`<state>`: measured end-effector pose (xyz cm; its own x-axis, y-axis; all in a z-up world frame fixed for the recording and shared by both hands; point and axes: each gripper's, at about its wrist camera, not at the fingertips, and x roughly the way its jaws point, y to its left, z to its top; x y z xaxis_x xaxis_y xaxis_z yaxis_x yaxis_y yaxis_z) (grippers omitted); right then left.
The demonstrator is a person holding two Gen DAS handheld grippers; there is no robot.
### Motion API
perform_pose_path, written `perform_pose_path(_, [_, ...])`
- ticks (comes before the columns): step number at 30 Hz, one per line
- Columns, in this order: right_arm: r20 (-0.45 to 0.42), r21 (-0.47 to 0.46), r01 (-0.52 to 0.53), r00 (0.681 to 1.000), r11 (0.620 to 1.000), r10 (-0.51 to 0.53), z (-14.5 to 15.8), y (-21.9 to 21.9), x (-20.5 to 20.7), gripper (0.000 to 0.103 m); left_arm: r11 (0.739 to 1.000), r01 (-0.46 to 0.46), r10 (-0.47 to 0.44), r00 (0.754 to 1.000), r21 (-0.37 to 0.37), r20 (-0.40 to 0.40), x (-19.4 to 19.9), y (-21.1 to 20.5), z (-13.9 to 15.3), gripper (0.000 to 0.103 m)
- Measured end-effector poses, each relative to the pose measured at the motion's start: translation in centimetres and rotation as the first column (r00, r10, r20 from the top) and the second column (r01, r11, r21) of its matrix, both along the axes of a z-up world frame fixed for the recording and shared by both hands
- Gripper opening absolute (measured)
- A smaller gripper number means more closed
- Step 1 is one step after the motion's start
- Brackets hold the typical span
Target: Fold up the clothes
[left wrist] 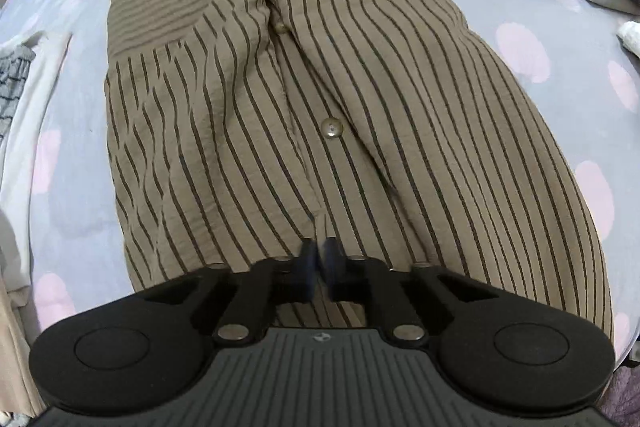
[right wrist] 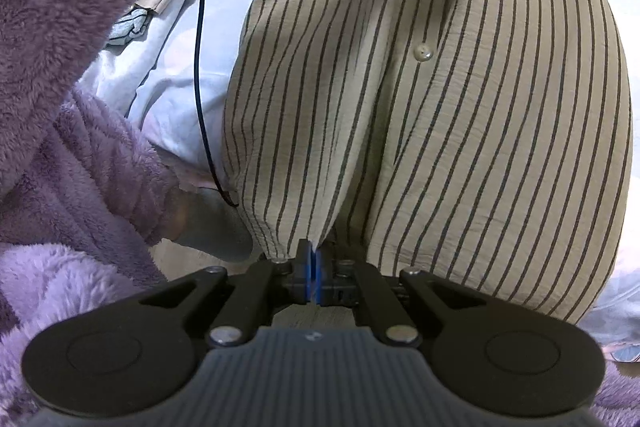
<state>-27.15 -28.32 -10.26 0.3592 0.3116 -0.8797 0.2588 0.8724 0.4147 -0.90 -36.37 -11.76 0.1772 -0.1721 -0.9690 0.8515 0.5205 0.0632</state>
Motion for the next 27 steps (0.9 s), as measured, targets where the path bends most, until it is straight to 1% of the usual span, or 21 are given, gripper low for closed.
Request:
perform_pose_path(3, [0.005,0.000,0.004,1.000,1.000,-0.004,0.1,-0.1,-0.2,0.003,0.999,0.027,-0.027,1.000,-0.044,-0.012,0.1,0.4,1.3,0.000])
perform_pose_path(7, [0.013,0.019,0.003,1.000,1.000,-0.003,0.2,-0.1,-0.4,0.002,0.987,0.109,-0.116,0.992,-0.116,-0.051,-0.5,0.5,3.3,0.000])
perform_pose_path(10, [0.017,0.036,-0.011,1.000,0.999,0.011,0.2,0.0,-0.4,0.002,0.981,0.148,-0.156,0.987,-0.125,-0.050,-0.8,-0.7,3.3,0.000])
perform_pose_path(13, [0.010,0.031,-0.010,1.000,0.999,0.010,0.1,0.0,-0.3,0.002,0.988,0.135,-0.140,0.988,-0.072,-0.069,-0.6,-1.5,1.0,0.001])
perform_pose_path(14, [0.008,0.033,-0.007,1.000,0.999,0.007,0.1,0.0,-0.2,0.002,0.990,0.122,-0.127,0.989,-0.067,-0.079,-0.9,-1.5,0.7,0.002])
perform_pose_path(15, [0.005,0.032,-0.007,1.000,0.999,0.007,0.0,-0.1,-0.3,0.002,0.992,0.108,-0.114,0.990,-0.062,-0.089,-1.2,-1.4,0.3,0.005])
perform_pose_path(16, [0.003,0.031,-0.007,1.000,0.999,0.007,0.0,-0.1,-0.4,0.002,0.993,0.098,-0.104,0.989,-0.069,-0.103,-1.2,-1.2,0.2,0.015])
perform_pose_path(18, [-0.002,0.030,-0.003,1.000,1.000,0.003,-0.2,-0.1,-0.4,0.002,0.992,0.094,-0.106,0.985,-0.087,-0.135,-1.4,-0.2,0.4,0.021])
perform_pose_path(20, [-0.008,0.029,0.007,1.000,1.000,-0.007,-0.3,-0.3,-0.5,0.002,0.989,0.096,-0.111,0.986,-0.114,-0.125,-1.7,1.7,1.6,0.024])
perform_pose_path(22, [-0.012,0.030,0.017,1.000,0.999,-0.017,-0.4,-0.5,-0.7,0.002,0.985,0.099,-0.115,0.987,-0.141,-0.115,-2.0,3.5,2.7,0.032])
perform_pose_path(24, [-0.009,0.042,0.015,1.000,0.999,-0.015,-0.4,-0.6,-1.0,0.002,0.981,0.101,-0.119,0.987,-0.168,-0.105,-2.2,5.4,3.9,0.038])
perform_pose_path(27, [-0.023,0.064,0.013,1.000,0.998,-0.012,-0.7,-0.7,-1.4,0.002,0.978,0.066,-0.084,0.992,-0.196,-0.089,-2.3,8.9,5.4,0.039])
